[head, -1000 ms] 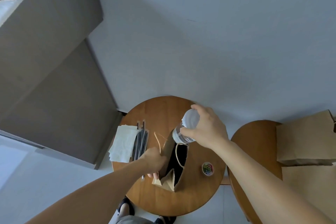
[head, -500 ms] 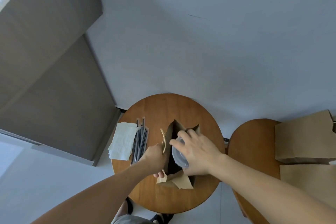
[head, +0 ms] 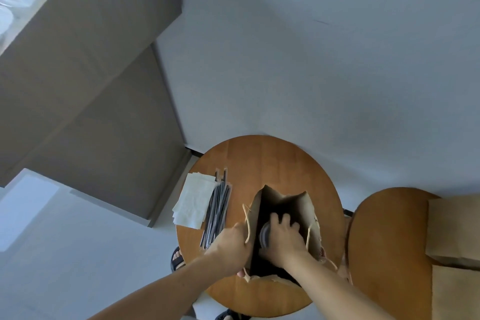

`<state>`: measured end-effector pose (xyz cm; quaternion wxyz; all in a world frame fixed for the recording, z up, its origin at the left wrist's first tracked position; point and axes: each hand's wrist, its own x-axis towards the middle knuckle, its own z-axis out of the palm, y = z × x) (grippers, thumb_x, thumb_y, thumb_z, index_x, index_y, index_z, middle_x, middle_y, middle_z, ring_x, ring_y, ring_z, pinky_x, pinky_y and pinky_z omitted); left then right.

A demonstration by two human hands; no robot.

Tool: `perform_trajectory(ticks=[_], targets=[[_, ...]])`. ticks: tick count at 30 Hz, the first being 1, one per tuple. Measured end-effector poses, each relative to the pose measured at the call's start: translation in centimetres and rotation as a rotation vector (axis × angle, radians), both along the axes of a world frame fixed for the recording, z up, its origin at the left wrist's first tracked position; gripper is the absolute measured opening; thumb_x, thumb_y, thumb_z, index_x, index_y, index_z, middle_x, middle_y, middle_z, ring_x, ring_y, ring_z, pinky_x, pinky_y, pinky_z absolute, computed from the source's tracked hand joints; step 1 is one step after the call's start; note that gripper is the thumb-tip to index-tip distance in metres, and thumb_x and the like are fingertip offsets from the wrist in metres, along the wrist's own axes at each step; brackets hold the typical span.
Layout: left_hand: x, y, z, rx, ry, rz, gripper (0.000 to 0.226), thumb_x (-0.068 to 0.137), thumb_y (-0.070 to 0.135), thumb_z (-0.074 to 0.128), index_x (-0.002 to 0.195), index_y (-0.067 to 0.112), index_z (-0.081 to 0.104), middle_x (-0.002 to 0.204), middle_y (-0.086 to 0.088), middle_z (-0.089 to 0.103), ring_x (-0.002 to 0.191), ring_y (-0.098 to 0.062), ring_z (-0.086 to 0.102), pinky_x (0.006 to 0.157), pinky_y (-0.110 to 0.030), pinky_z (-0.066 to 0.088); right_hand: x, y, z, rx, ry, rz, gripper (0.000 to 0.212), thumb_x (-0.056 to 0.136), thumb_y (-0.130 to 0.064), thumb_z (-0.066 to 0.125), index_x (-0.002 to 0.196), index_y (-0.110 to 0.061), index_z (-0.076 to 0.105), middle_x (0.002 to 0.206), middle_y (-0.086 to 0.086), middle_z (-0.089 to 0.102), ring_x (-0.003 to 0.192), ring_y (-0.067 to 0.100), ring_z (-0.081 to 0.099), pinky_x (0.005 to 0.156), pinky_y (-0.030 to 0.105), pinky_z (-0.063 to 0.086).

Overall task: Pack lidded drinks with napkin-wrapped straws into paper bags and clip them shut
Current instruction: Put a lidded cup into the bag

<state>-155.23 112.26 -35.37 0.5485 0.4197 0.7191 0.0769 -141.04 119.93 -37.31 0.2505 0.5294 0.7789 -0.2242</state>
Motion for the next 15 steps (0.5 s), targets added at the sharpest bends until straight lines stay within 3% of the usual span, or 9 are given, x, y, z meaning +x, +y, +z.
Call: perform_trajectory(ticks=[6, 15], targets=[[-0.1, 1.1, 0.4, 0.035, 0.087, -0.064, 0.019, 0.101, 0.022, 0.043, 0.118, 0.019, 0.048, 0.087, -0.003, 0.069, 0.063, -0.012, 0.072, 0.065, -0.034, 0.063, -0.7, 0.0, -3.6, 0.046, -0.05, 0.154, 0.062, 0.089, -0.042, 0.052, 0.139, -0.017, 0.023, 0.136, 0.015, 0.033, 0.115, 0.036, 0.044, 0.09, 0.043, 0.047], [-0.4, 1.5, 0.4, 0.042, 0.102, -0.078, 0.023, 0.101, 0.026, 0.044, 0.12, 0.016, 0.05, 0.09, -0.004, 0.067, 0.07, -0.019, 0.073, 0.065, -0.039, 0.063, 0.4, -0.3, -6.3, 0.03, 0.039, 0.138, 0.066, 0.086, -0.053, 0.05, 0.139, -0.021, 0.027, 0.137, 0.01, 0.035, 0.115, 0.03, 0.043, 0.098, 0.04, 0.041]])
